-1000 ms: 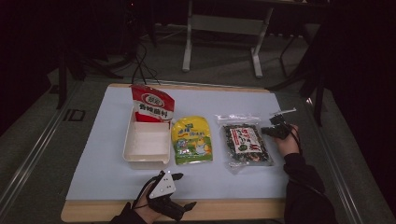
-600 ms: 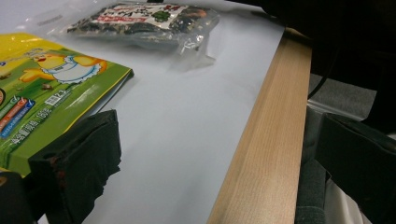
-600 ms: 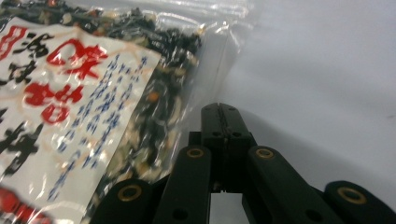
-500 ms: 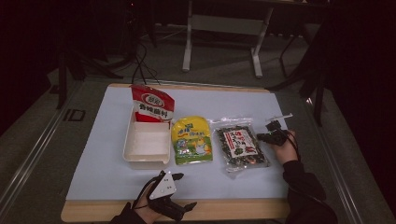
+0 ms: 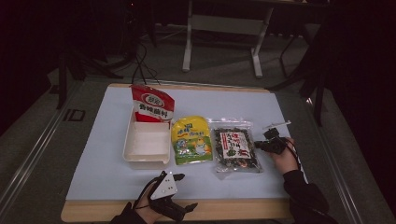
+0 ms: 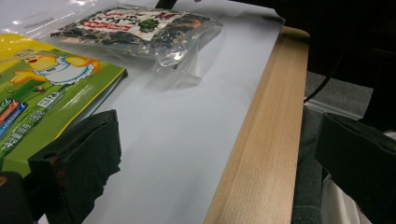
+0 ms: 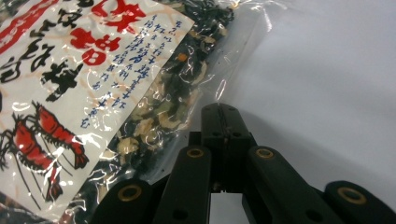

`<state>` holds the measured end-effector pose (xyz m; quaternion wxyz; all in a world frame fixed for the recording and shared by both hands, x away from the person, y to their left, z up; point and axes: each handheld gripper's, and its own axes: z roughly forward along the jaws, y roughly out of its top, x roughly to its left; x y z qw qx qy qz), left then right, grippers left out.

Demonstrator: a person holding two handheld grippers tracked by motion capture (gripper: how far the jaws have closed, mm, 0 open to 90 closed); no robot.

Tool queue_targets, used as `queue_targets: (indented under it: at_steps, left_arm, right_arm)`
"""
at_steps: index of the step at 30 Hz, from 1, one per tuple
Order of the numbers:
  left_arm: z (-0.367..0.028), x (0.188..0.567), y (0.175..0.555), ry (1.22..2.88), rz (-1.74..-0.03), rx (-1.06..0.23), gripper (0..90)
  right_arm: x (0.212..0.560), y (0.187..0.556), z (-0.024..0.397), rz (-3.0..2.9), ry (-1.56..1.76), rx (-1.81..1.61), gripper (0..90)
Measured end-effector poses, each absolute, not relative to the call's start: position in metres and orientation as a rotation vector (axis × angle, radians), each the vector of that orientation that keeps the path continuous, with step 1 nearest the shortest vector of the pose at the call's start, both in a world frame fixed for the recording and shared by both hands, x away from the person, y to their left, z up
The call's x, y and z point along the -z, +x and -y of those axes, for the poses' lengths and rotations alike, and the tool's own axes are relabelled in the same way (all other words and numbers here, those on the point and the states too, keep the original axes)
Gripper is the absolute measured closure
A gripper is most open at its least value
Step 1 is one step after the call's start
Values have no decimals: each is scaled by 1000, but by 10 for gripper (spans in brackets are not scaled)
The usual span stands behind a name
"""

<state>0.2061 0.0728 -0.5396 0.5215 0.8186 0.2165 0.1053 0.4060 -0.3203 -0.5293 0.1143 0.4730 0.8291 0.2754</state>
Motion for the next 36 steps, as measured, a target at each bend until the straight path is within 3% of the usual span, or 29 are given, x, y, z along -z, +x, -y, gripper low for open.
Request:
queue_targets:
  at_steps: [8, 11, 24, 36]
  left_arm:
    - [-74, 539, 206, 1957, -523, -257, 22]
    - [-74, 539, 206, 1957, -523, -255, 22]
    - [-75, 541, 206, 1959, -534, -260, 22]
    - [-84, 542, 200, 1956, -579, -288, 22]
  right_arm:
    - [524, 414, 321, -2432, 1372, -810, 898]
    - [515, 426, 320, -2433, 1365, -807, 777]
    - [505, 462, 317, -2423, 1341, -809, 618]
    - [503, 497, 304, -2446, 1329, -777, 532]
